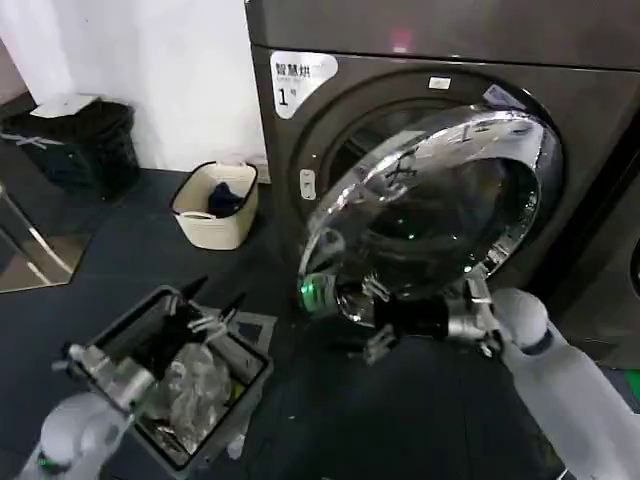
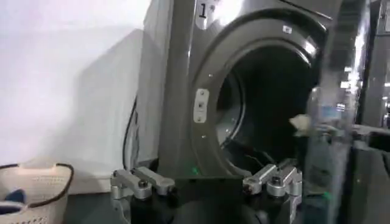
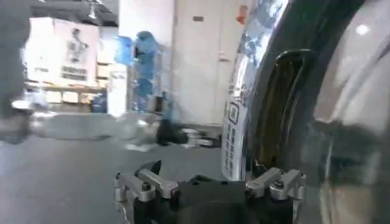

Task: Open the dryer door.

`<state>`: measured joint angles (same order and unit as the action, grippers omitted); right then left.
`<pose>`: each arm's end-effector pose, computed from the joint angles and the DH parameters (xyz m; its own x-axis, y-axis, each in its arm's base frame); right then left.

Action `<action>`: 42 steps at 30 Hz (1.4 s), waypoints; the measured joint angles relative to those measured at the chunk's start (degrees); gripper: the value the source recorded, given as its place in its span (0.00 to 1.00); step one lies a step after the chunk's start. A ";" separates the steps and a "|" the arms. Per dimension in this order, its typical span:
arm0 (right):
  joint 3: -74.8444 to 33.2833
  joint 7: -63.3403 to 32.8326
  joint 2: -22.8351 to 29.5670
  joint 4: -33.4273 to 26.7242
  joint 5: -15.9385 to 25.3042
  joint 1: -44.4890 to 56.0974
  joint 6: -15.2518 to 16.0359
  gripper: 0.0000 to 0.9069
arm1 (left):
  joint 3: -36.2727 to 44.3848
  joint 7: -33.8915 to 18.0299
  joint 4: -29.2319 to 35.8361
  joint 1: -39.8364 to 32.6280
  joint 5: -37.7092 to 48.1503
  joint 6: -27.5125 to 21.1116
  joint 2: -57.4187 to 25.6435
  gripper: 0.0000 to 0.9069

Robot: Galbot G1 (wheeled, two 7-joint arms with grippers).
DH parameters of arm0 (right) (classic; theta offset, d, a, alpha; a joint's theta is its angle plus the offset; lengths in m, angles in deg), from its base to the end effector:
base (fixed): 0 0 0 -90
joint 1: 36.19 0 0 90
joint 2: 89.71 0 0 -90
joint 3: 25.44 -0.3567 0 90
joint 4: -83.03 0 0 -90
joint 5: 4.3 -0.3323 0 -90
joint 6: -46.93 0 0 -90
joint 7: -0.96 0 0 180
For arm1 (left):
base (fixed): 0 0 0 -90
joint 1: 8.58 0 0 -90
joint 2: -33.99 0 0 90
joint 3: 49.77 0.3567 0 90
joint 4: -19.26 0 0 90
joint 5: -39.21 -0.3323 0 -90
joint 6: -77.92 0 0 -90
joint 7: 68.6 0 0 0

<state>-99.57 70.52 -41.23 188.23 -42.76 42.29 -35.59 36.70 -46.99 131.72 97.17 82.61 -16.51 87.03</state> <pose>0.3542 -0.1130 -0.1931 0.0131 -0.9981 0.0609 -0.9942 -0.0195 -0.1057 0.2483 0.1532 -0.2489 -0.8412 0.5389 -0.0432 0.5402 0.8343 -0.1101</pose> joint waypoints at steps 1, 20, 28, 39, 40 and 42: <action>-0.50 0.63 -0.32 0.31 -0.28 0.57 -0.05 1.00 | 0.94 -0.31 -0.62 -1.61 1.05 -0.39 -1.25 1.00; -21.79 6.98 -0.95 1.62 -1.86 17.78 -2.43 1.00 | 27.64 0.11 -10.78 -30.79 8.52 -1.11 -11.13 1.00; -36.89 6.58 3.23 1.82 -0.37 24.50 -3.93 1.00 | 38.65 2.52 -12.92 -40.56 8.82 -1.57 -8.26 1.00; -61.60 -2.88 13.22 2.82 -0.99 34.98 -5.50 1.00 | 47.33 6.44 -12.17 -45.62 9.02 -1.74 -5.19 1.00; -63.81 -4.92 14.00 3.11 -1.05 35.94 -5.63 1.00 | 47.93 6.60 -12.02 -45.80 9.01 -1.75 -4.93 1.00; -67.35 -8.39 15.19 3.59 -0.77 37.49 -6.20 1.00 | 49.25 6.91 -11.52 -46.35 8.87 -1.82 -4.71 1.00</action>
<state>-166.92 62.13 -26.04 191.82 -43.53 79.78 -41.79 85.96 -40.08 120.20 50.83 91.48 -18.32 82.31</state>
